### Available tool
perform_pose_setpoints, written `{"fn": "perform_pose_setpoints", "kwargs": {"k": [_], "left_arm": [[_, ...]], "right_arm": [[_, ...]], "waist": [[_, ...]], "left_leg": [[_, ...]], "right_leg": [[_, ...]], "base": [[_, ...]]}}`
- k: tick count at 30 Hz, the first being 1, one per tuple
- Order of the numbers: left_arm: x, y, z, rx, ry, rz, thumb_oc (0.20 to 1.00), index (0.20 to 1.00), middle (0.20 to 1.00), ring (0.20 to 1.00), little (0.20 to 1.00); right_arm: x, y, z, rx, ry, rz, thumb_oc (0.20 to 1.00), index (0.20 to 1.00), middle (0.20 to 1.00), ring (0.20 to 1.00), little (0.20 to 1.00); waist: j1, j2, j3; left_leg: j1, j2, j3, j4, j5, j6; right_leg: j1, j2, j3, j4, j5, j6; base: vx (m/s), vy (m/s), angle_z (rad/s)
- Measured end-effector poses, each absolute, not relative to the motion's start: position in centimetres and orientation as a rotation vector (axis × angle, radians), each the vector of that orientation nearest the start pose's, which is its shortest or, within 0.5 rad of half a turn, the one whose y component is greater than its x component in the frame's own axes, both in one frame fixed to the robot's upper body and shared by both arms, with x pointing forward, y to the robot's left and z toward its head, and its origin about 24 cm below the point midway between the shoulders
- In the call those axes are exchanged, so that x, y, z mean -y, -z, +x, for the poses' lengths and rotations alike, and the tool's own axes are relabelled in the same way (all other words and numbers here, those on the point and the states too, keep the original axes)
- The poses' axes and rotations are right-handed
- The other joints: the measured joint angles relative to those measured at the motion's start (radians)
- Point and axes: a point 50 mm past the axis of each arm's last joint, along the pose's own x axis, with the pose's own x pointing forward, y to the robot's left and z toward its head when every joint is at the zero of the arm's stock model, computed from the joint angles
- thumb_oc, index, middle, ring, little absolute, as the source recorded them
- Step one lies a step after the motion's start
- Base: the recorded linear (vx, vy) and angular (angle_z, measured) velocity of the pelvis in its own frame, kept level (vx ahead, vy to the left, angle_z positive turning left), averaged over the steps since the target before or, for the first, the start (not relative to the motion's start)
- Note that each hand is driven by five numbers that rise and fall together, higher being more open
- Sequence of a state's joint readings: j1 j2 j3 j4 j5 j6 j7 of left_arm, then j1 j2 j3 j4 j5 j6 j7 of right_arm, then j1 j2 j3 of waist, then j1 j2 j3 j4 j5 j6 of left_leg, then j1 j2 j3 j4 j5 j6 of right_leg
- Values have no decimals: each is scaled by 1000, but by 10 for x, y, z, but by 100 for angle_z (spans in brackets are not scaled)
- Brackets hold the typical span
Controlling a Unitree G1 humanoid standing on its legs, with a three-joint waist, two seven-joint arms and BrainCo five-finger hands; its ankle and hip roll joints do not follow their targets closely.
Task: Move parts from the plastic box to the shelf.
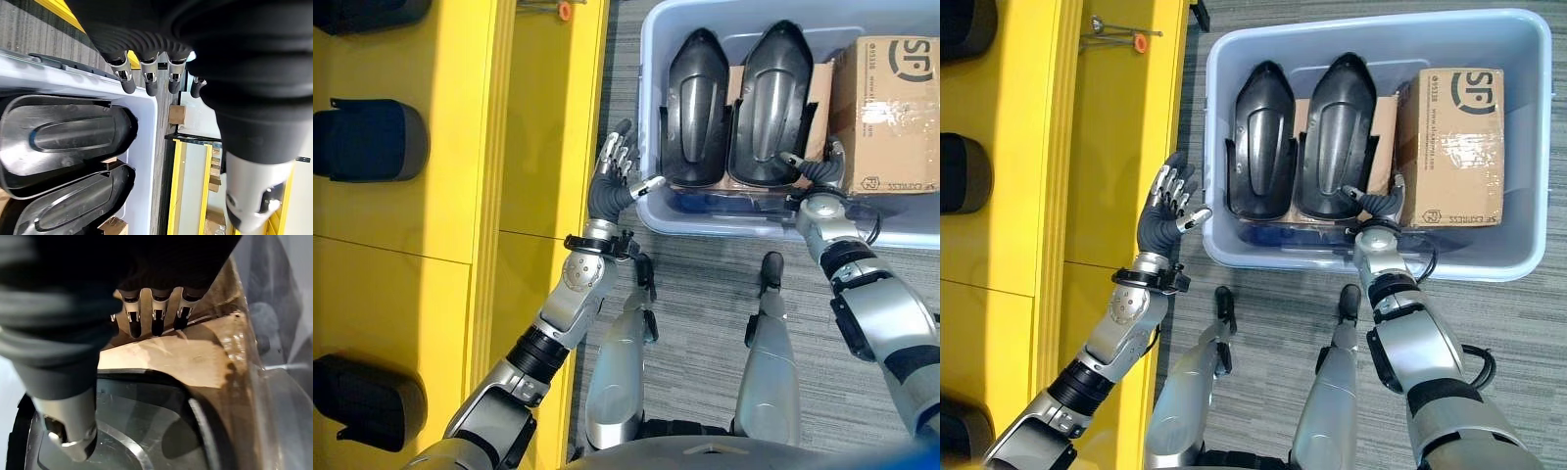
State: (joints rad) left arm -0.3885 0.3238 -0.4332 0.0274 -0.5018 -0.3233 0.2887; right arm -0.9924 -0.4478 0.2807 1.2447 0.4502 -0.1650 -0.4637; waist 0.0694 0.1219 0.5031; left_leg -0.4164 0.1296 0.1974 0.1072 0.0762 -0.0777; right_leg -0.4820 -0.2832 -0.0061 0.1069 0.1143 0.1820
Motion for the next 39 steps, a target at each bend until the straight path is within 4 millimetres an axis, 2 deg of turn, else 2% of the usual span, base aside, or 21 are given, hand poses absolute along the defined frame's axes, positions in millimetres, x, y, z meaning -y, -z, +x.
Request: {"fn": "perform_pose_setpoints", "kwargs": {"k": [10,14,18,19,21,28,39], "left_arm": [[-102,-145,296,460,225,-232,1000,1000,1000,1000,1000],[-102,-148,296,468,227,-232,1000,1000,1000,1000,1000],[-102,-148,297,469,222,-233,1000,1000,1000,1000,1000],[-102,-148,297,468,213,-235,1000,1000,1000,1000,1000],[-102,-148,297,468,206,-237,1000,1000,1000,1000,1000],[-103,-150,297,472,197,-240,1000,1000,1000,1000,1000],[-104,-150,297,479,183,-244,1000,1000,1000,1000,1000]], "right_arm": [[259,-133,394,-46,604,-192,1000,1000,1000,1000,1000],[280,-131,388,-86,670,-225,1000,1000,1000,1000,1000],[285,-133,387,-108,700,-229,1000,1000,1000,1000,1000],[285,-133,387,-108,701,-229,805,805,805,805,805],[286,-133,386,-110,705,-230,200,200,200,200,200],[306,-140,379,-102,784,-254,200,200,200,200,200],[302,-141,381,-92,782,-283,200,200,200,200,200]], "waist": [[5,0,0],[35,0,0],[47,0,0],[48,0,0],[49,0,0],[50,0,0],[43,0,0]], "left_leg": [[-31,-6,-40,0,9,1],[-56,-12,-66,1,18,2],[-62,-17,-72,1,20,4],[-63,-17,-72,1,20,4],[-64,-18,-74,1,20,4],[-87,-19,-97,17,20,4],[-87,-19,-99,34,20,4]], "right_leg": [[1,-7,-39,-5,0,0],[0,-12,-63,-7,0,0],[0,-17,-69,-10,1,1],[0,-17,-69,-10,1,1],[0,-17,-71,-10,1,1],[1,-19,-93,-10,1,1],[3,-20,-90,5,1,1]], "base": [[19,3,10],[35,7,18],[11,2,6],[0,0,0],[0,0,0],[4,12,8],[0,0,0]]}}
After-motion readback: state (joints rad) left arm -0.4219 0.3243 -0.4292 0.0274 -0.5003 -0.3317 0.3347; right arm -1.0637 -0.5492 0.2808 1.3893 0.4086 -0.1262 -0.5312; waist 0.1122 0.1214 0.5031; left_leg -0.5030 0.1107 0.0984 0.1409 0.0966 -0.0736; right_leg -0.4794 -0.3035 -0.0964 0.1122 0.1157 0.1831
